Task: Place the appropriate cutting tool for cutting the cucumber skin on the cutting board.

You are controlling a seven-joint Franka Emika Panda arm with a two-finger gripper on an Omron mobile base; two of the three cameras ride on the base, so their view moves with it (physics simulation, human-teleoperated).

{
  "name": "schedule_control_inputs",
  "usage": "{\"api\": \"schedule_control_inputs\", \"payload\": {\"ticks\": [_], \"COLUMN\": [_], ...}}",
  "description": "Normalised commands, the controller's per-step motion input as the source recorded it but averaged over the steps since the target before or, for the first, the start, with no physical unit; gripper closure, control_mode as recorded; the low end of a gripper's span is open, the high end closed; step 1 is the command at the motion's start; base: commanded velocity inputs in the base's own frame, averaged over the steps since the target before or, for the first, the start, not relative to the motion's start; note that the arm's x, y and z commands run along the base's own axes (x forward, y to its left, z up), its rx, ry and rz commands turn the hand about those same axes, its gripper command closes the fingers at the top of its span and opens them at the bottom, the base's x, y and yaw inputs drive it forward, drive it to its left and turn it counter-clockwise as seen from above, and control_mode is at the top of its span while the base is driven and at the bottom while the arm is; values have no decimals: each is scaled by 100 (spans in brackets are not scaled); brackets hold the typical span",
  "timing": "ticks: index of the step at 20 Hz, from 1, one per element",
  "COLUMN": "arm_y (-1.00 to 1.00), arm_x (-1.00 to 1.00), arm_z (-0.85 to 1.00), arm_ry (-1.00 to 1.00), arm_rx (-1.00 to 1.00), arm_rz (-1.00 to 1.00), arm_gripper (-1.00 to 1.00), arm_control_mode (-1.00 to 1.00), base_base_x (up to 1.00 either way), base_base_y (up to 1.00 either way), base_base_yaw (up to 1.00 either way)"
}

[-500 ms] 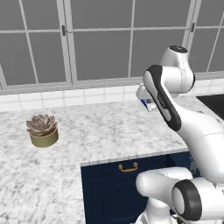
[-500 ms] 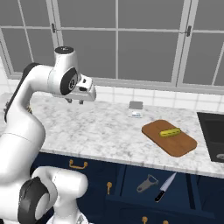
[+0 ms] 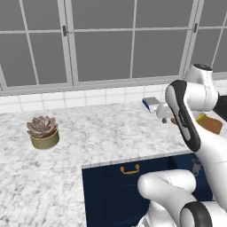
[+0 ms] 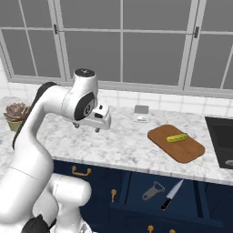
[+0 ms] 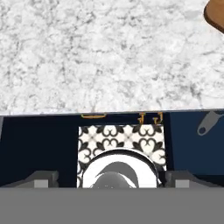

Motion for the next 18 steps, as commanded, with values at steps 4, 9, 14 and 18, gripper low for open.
{"api": "schedule_control_inputs", "payload": {"ticks": [4,9,14,18], "arm_y": [-98,-100,-100,-69], "arm_x": [-5,-26,-50,-37], "arm_z": [-80,-42,-55,-83], "arm_ry": [38,8,10,26], "arm_rx": [-4,-2,1,9], "arm_rz": [1,3,0,0], "arm_gripper": [-100,-100,-100,-100], "arm_control_mode": [-100,-100,-100,-100], "base_base_x": [0,0,0,0], "base_base_y": [0,0,0,0], "base_base_yaw": [0,0,0,0]}}
